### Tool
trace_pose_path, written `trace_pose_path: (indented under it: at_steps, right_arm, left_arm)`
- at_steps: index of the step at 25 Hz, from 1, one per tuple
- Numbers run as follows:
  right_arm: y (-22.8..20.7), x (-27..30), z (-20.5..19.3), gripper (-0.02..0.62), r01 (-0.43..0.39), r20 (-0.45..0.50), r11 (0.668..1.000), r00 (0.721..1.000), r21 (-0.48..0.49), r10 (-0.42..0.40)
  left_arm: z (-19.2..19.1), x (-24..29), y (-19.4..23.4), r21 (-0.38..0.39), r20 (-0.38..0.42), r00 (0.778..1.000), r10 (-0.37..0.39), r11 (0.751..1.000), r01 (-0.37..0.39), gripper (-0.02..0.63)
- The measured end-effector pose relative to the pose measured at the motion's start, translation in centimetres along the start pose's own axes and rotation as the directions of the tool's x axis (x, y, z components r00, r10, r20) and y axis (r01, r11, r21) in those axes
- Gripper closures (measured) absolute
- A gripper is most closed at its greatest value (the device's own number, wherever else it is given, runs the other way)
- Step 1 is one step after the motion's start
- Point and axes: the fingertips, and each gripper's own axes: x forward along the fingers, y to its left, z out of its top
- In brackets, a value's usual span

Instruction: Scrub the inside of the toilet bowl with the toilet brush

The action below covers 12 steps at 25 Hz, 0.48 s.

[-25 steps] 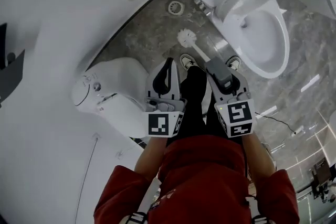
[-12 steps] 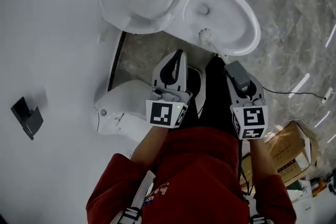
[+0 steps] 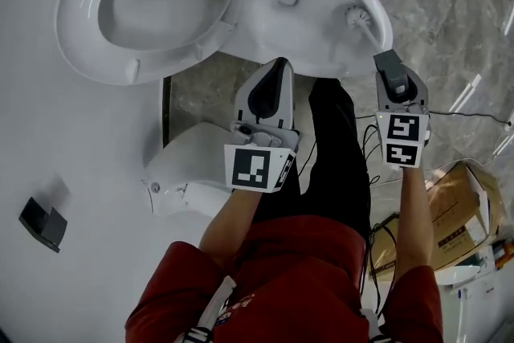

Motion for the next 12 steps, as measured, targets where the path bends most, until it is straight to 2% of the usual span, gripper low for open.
trace_pose_path:
  at_steps: [4, 8, 12]
  right_arm:
    - [1.3, 2.7, 2.7, 0.428, 0.027, 0.048, 1.000, 0.998, 0.008, -0.027]
    - [3.5, 5.1, 8.4, 0.428, 0.040, 0.130, 0.999, 0.991, 0.021, -0.043]
    - [7.4, 7.6, 13.6, 0.428, -0.036, 0.186, 0.988, 0.982, 0.147, 0.008]
  left_arm:
    - [-1.0, 2.0, 2.7, -0.006, 0.021, 1.000, 0.008, 1.000, -0.008, 0.611]
    - [-1.4, 1.8, 5.6, -0.017, 0.005, 1.000, -0.005, 1.000, 0.005, 0.611]
    - [-1.6, 0.3, 9.7, -0.018, -0.008, 1.000, 0.028, 0.999, -0.028, 0.611]
